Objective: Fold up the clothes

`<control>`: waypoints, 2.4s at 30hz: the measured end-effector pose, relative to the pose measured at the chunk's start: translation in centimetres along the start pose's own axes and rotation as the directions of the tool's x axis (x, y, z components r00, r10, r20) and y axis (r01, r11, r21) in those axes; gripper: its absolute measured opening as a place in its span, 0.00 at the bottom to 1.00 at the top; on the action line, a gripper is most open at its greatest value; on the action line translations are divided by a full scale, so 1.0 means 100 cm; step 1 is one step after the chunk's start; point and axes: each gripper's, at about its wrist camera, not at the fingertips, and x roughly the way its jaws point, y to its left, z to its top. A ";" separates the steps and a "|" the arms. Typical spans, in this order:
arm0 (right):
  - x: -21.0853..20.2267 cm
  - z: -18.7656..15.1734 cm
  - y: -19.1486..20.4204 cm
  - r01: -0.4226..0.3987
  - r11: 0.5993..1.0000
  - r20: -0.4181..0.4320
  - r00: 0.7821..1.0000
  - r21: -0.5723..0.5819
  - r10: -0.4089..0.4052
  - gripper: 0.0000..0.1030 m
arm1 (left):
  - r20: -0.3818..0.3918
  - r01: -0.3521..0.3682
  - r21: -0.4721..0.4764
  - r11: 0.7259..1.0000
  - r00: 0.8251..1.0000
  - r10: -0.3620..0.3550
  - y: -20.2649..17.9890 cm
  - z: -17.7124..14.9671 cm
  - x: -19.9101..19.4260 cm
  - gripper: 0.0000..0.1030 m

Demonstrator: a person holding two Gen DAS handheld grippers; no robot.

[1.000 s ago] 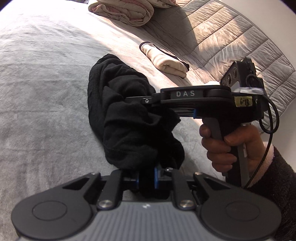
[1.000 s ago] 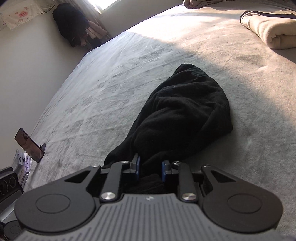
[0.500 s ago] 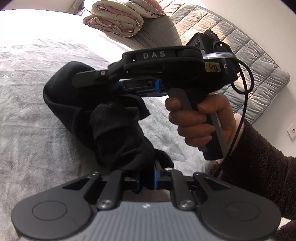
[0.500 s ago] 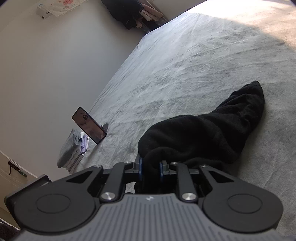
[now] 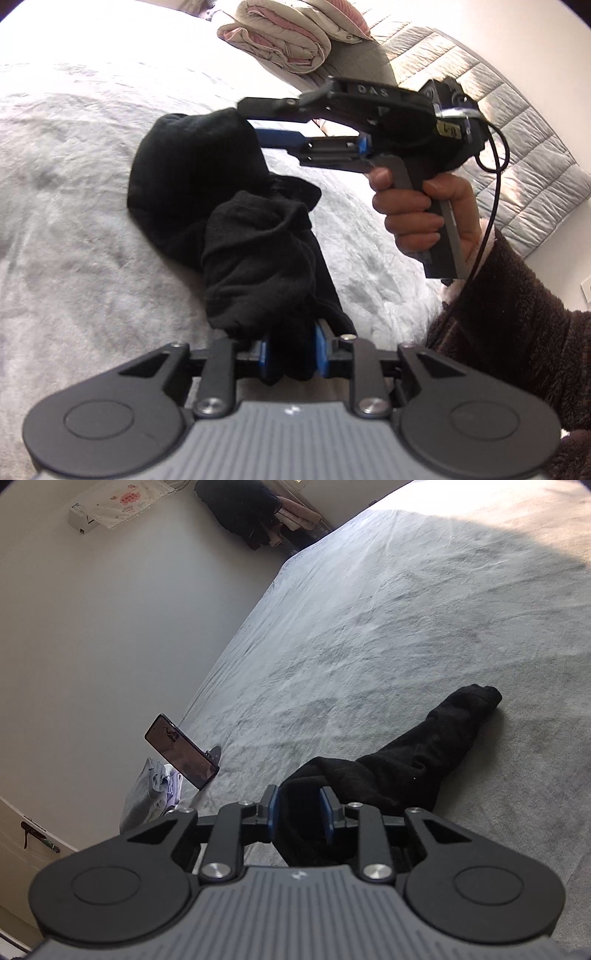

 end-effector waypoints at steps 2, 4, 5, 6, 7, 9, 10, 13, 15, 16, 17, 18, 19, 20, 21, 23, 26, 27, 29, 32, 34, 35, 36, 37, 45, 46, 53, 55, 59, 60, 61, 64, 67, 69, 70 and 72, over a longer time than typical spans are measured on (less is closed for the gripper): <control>-0.008 0.001 -0.005 0.025 1.000 0.026 0.999 0.004 -0.025 0.48 | 0.038 -0.002 -0.029 1.000 0.999 0.003 0.008 0.006 -0.011 0.46; -0.015 0.001 -0.010 0.056 0.998 0.038 0.998 0.019 -0.056 0.49 | 0.082 0.000 -0.063 0.998 0.997 0.005 0.017 0.014 -0.021 0.52; -0.017 0.001 -0.013 0.074 0.997 0.043 0.996 0.025 -0.075 0.49 | 0.104 -0.001 -0.082 0.997 0.995 0.009 0.021 0.018 -0.026 0.53; -0.019 0.000 -0.013 0.094 0.995 0.046 0.994 0.026 -0.096 0.49 | 0.126 -0.010 -0.091 0.996 0.992 0.022 0.028 0.022 -0.032 0.55; -0.021 -0.001 -0.014 0.104 0.994 0.048 0.993 0.026 -0.105 0.49 | 0.147 -0.020 -0.100 0.995 0.988 0.035 0.034 0.026 -0.039 0.56; -0.022 -0.004 -0.013 0.114 0.993 0.033 0.993 0.027 -0.115 0.49 | 0.179 -0.039 -0.114 0.993 0.982 0.059 0.040 0.036 -0.045 0.57; -0.022 -0.005 -0.012 0.122 0.992 0.024 0.992 0.024 -0.123 0.49 | 0.190 -0.049 -0.119 0.992 0.979 0.071 0.040 0.041 -0.045 0.57; -0.022 -0.010 -0.008 0.166 0.986 0.000 0.986 0.009 -0.166 0.49 | 0.210 -0.085 -0.115 0.990 0.972 0.107 0.037 0.056 -0.038 0.57; -0.024 -0.013 -0.007 0.183 0.983 -0.013 0.983 0.002 -0.183 0.49 | 0.209 -0.138 -0.099 0.986 0.965 0.156 0.031 0.066 -0.027 0.57; -0.024 -0.015 -0.006 0.186 0.982 -0.020 0.982 0.002 -0.186 0.49 | 0.206 -0.164 -0.087 0.983 0.962 0.178 0.027 0.070 -0.021 0.57; -0.024 -0.016 -0.006 0.189 0.982 -0.026 0.982 0.000 -0.189 0.49 | 0.203 -0.189 -0.074 0.979 0.958 0.201 0.023 0.073 -0.015 0.57; -0.024 -0.017 -0.005 0.189 0.982 -0.033 0.981 -0.002 -0.189 0.49 | 0.200 -0.214 -0.062 0.975 0.954 0.223 0.019 0.077 -0.009 0.57; -0.024 -0.018 -0.005 0.190 0.982 -0.040 0.981 -0.005 -0.190 0.49 | 0.196 -0.226 -0.055 0.972 0.953 0.233 0.017 0.080 -0.004 0.57; -0.024 -0.020 -0.004 0.193 0.981 -0.047 0.980 -0.010 -0.193 0.49 | 0.192 -0.240 -0.048 0.970 0.950 0.245 0.015 0.084 0.002 0.57; -0.024 -0.021 -0.002 0.199 0.980 -0.054 0.978 -0.023 -0.200 0.49 | 0.189 -0.254 -0.040 0.966 0.948 0.257 0.012 0.087 0.008 0.57; -0.023 -0.023 0.000 0.213 0.976 -0.064 0.974 -0.050 -0.216 0.49 | 0.191 -0.289 -0.029 0.957 0.938 0.289 0.010 0.093 0.018 0.57; -0.022 -0.026 -0.001 0.220 0.974 -0.080 0.971 -0.060 -0.224 0.49 | 0.186 -0.336 -0.035 0.941 0.923 0.336 0.010 0.102 0.030 0.55; -0.022 -0.027 -0.001 0.222 0.973 -0.084 0.970 -0.061 -0.226 0.49 | 0.178 -0.348 -0.047 0.936 0.920 0.351 0.012 0.105 0.033 0.52; -0.020 -0.029 -0.002 0.230 0.971 -0.091 0.968 -0.067 -0.236 0.49 | 0.158 -0.372 -0.072 0.925 0.912 0.379 0.018 0.109 0.039 0.37; -0.017 -0.032 -0.003 0.250 0.965 -0.096 0.962 -0.084 -0.257 0.49 | 0.162 -0.397 -0.105 0.912 0.898 0.410 0.023 0.111 0.038 0.17; -0.014 -0.032 -0.002 0.267 0.957 -0.092 0.956 -0.110 -0.277 0.24 | 0.186 -0.401 -0.127 0.907 0.889 0.419 0.025 0.112 0.034 0.11; -0.014 -0.031 -0.001 0.276 0.953 -0.086 0.954 -0.120 -0.287 0.18 | 0.200 -0.403 -0.138 0.905 0.883 0.424 0.026 0.112 0.031 0.09; -0.015 -0.030 -0.001 0.286 0.950 -0.072 0.953 -0.125 -0.296 0.13 | 0.214 -0.407 -0.149 0.901 0.876 0.431 0.027 0.112 0.028 0.07; -0.017 -0.028 -0.001 0.296 0.947 -0.051 0.951 -0.125 -0.304 0.09 | 0.228 -0.411 -0.163 0.897 0.869 0.440 0.028 0.112 0.024 0.05; -0.038 -0.004 -0.005 0.364 0.929 0.135 0.926 -0.071 -0.352 0.06 | 0.303 -0.448 -0.273 0.852 0.800 0.518 0.045 0.108 -0.015 0.04; -0.039 -0.001 -0.006 0.370 0.927 0.151 0.922 -0.067 -0.357 0.06 | 0.307 -0.450 -0.290 0.844 0.792 0.528 0.049 0.107 -0.021 0.04; -0.050 0.012 -0.011 0.411 0.911 0.237 0.889 -0.034 -0.392 0.06 | 0.323 -0.471 -0.375 0.799 0.741 0.588 0.070 0.098 -0.051 0.04; -0.055 0.016 -0.014 0.421 0.907 0.255 0.879 -0.021 -0.403 0.06 | 0.332 -0.472 -0.397 0.787 0.725 0.603 0.076 0.095 -0.058 0.04; -0.062 0.023 -0.021 0.456 0.890 0.292 0.850 0.011 -0.439 0.06 | 0.352 -0.491 -0.427 0.760 0.684 0.639 0.080 0.092 -0.067 0.03; -0.064 0.025 -0.023 0.463 0.886 0.300 0.842 0.022 -0.448 0.06 | 0.355 -0.494 -0.433 0.754 0.676 0.646 0.080 0.092 -0.069 0.03; -0.066 0.026 -0.025 0.470 0.882 0.307 0.835 0.031 -0.456 0.06 | 0.358 -0.498 -0.438 0.748 0.667 0.653 0.080 0.092 -0.071 0.03; -0.071 0.029 -0.033 0.501 0.863 0.323 0.807 0.071 -0.495 0.06 | 0.370 -0.552 -0.423 0.719 0.619 0.693 0.078 0.094 -0.072 0.03; -0.076 0.030 -0.042 0.517 0.848 0.321 0.789 0.116 -0.524 0.06 | 0.387 -0.579 -0.423 0.697 0.580 0.717 0.078 0.097 -0.076 0.03; -0.079 0.030 -0.046 0.532 0.836 0.318 0.777 0.133 -0.544 0.06 | 0.386 -0.567 -0.438 0.698 0.582 0.716 0.082 0.098 -0.079 0.04; -0.079 0.030 -0.047 0.537 0.832 0.318 0.772 0.137 -0.550 0.06 | 0.384 -0.564 -0.446 0.695 0.581 0.718 0.083 0.099 -0.080 0.04; -0.083 0.029 -0.049 0.541 0.829 0.320 0.767 0.143 -0.556 0.06 | 0.370 -0.571 -0.441 0.692 0.587 0.720 0.084 0.100 -0.079 0.04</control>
